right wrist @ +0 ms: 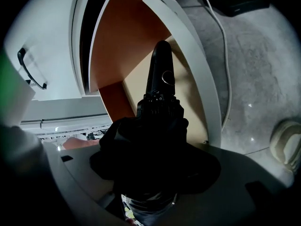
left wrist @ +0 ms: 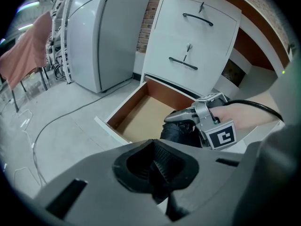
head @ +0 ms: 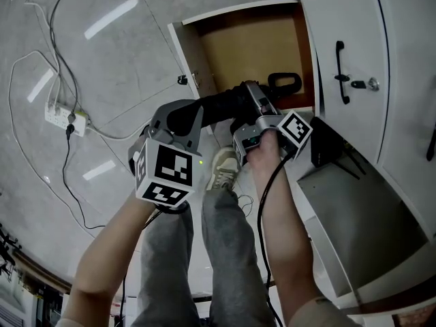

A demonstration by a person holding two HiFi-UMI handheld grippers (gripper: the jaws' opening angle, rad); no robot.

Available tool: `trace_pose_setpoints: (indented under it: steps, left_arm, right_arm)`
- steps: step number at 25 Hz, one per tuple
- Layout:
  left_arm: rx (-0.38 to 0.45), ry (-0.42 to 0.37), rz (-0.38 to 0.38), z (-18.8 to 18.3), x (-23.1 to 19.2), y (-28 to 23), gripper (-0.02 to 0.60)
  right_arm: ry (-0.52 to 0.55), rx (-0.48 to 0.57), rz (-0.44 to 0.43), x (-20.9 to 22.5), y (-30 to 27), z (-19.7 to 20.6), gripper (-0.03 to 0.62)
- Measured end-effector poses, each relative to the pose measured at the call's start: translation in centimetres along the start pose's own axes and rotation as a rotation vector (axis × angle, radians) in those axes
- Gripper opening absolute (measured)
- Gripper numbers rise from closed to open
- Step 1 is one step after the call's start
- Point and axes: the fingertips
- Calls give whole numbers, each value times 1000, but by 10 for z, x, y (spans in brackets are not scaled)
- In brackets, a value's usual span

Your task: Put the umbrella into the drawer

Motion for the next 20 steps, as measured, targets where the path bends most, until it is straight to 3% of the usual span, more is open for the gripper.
trace_pose_setpoints:
  steps: [11, 16, 20]
  left_arm:
    - [-55, -43, 10, 9, 3, 3, 8]
    - [-58, -58, -1, -4, 5, 15, 8]
    - [-46, -74, -7, -26, 8, 30, 8]
  right_arm:
    - [32, 31, 147, 3, 14, -2, 330]
    - [264, 5, 296, -1, 47, -3, 331]
    - [412, -10, 328, -21, 69, -1, 330]
Point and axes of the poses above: the fingertips, and each gripper's own axes: y backward along the fingers, x to its right, z out of its underside, and after that the axes turned 8 degrees about y, right-handed
